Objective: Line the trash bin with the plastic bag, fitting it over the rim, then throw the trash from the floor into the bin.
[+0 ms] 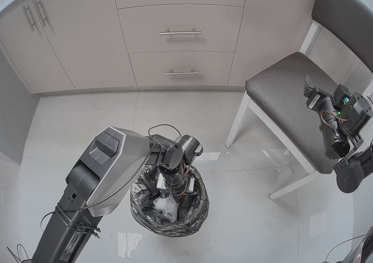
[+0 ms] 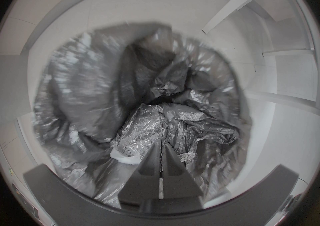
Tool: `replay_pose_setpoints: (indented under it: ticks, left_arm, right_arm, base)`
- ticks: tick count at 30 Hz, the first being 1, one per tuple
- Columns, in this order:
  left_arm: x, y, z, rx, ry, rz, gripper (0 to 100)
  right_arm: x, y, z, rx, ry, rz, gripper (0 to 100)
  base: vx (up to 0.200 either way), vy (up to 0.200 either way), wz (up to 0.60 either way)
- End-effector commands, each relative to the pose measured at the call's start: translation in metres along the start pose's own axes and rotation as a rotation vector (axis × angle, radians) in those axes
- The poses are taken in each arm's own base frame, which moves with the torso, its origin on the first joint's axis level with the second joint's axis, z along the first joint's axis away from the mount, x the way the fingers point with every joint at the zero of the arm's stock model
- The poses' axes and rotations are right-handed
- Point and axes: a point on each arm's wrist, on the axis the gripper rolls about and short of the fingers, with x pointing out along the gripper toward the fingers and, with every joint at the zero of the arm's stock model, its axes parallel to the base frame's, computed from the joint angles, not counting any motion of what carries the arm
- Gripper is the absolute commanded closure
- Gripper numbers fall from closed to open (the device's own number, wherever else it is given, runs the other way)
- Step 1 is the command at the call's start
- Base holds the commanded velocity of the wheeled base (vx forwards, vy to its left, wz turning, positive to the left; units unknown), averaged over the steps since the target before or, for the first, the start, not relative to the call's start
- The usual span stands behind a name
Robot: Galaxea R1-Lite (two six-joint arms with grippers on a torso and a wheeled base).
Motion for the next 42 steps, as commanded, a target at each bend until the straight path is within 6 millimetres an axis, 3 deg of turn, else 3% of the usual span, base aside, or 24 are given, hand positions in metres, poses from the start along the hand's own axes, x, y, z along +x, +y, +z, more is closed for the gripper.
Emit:
replay_pose_setpoints:
  ticks: [1,8,13,16,17,18,19,23,24,25,26,27,28,30,33,34,36,37,39,40,41,42]
  left_arm:
    - [0.05,0.002,-0.014,0.02,0.054,0.029,100]
    - [0.074,0.006,-0.019,0.072,0.041,0.061,100]
    - [0.064,0.006,-0.013,0.098,0.007,0.06,100]
    - [0.006,-0.003,0.002,0.106,-0.048,0.033,100]
    - [0.006,-0.003,0.002,0.106,-0.048,0.033,100]
    - [-0.035,-0.009,0.005,0.123,-0.07,0.012,100]
    - [-0.06,-0.012,0.006,0.136,-0.089,0.004,100]
    - [-0.147,-0.016,-0.004,0.23,-0.129,-0.008,100]
    - [-0.147,-0.016,-0.004,0.23,-0.129,-0.008,100]
    - [-0.187,-0.011,-0.011,0.247,-0.157,-0.003,100]
    - [-0.206,-0.006,-0.014,0.251,-0.176,0.004,100]
    - [-0.209,-0.005,-0.015,0.251,-0.178,0.005,100]
    - [-0.246,0.006,-0.024,0.279,-0.214,0.026,100]
    - [-0.283,0.02,-0.035,0.305,-0.255,0.054,100]
    - [-0.335,0.046,-0.058,0.31,-0.298,0.079,100]
    - [-0.361,0.06,-0.076,0.315,-0.304,0.084,100]
    - [-0.392,0.078,-0.105,0.327,-0.292,0.09,100]
    - [-0.394,0.079,-0.107,0.329,-0.289,0.091,100]
    - [-0.432,0.11,-0.159,0.344,-0.23,0.109,100]
    - [-0.432,0.11,-0.159,0.344,-0.23,0.109,100]
    - [-0.462,0.133,-0.196,0.278,-0.301,0.089,100]
    - [-0.479,0.148,-0.22,0.196,-0.383,0.065,100]
  right_arm:
    - [0.0,0.0,0.0,0.009,-0.009,0.002,0]
    - [0.0,0.0,0.001,0.011,-0.012,0.0,0]
    - [0.0,0.0,0.006,0.018,-0.024,0.008,0]
    - [-0.004,0.002,0.012,0.032,-0.034,0.021,0]
    - [-0.004,0.002,0.012,0.032,-0.034,0.021,0]
    - [-0.006,0.003,0.011,0.028,-0.026,0.026,0]
    - [-0.008,0.002,0.01,0.021,-0.017,0.029,0]
    - [-0.015,0.003,0.008,0.007,0.003,0.045,0]
    - [-0.015,0.003,0.008,0.007,0.003,0.045,0]
    - [-0.019,0.001,0.007,-0.013,0.013,0.052,0]
    - [-0.022,-0.001,0.007,-0.028,0.017,0.052,0]
    - [-0.023,-0.001,0.007,-0.03,0.019,0.054,0]
    - [-0.027,-0.005,0.009,-0.062,0.023,0.053,0]
    - [-0.032,-0.01,0.016,-0.104,0.018,0.054,0]
    - [-0.045,-0.019,0.036,-0.186,0.015,0.062,0]
    - [-0.056,-0.023,0.051,-0.211,0.014,0.08,0]
    - [-0.072,-0.029,0.071,-0.235,0.026,0.113,0]
    - [-0.074,-0.03,0.073,-0.236,0.027,0.118,0]
    - [-0.104,-0.049,0.101,-0.276,0.081,0.182,0]
    - [-0.104,-0.049,0.101,-0.276,0.081,0.182,0]
    - [-0.129,-0.073,0.116,-0.323,0.139,0.216,0]
    - [-0.14,-0.087,0.12,-0.345,0.166,0.212,0]
  base:
    - [0.0,0.0,0.0]
    - [0.0,0.0,0.0]
    - [0.0,0.0,0.0]
    - [0.0,0.0,0.0]
    - [0.0,0.0,0.0]
    - [0.0,0.0,0.0]
    - [0.0,0.0,0.0]
    - [0.0,0.0,0.0]
    - [0.0,0.0,0.0]
    - [0.0,0.0,0.0]
    - [0.0,0.0,0.0]
    - [0.0,0.0,0.0]
    - [0.0,0.0,0.0]
    - [0.0,0.0,0.0]
    - [0.0,0.0,0.0]
    - [0.0,0.0,0.0]
    - [0.0,0.0,0.0]
    - [0.0,0.0,0.0]
    - [0.0,0.0,0.0]
    - [0.0,0.0,0.0]
    - [0.0,0.0,0.0]
    - [0.0,0.0,0.0]
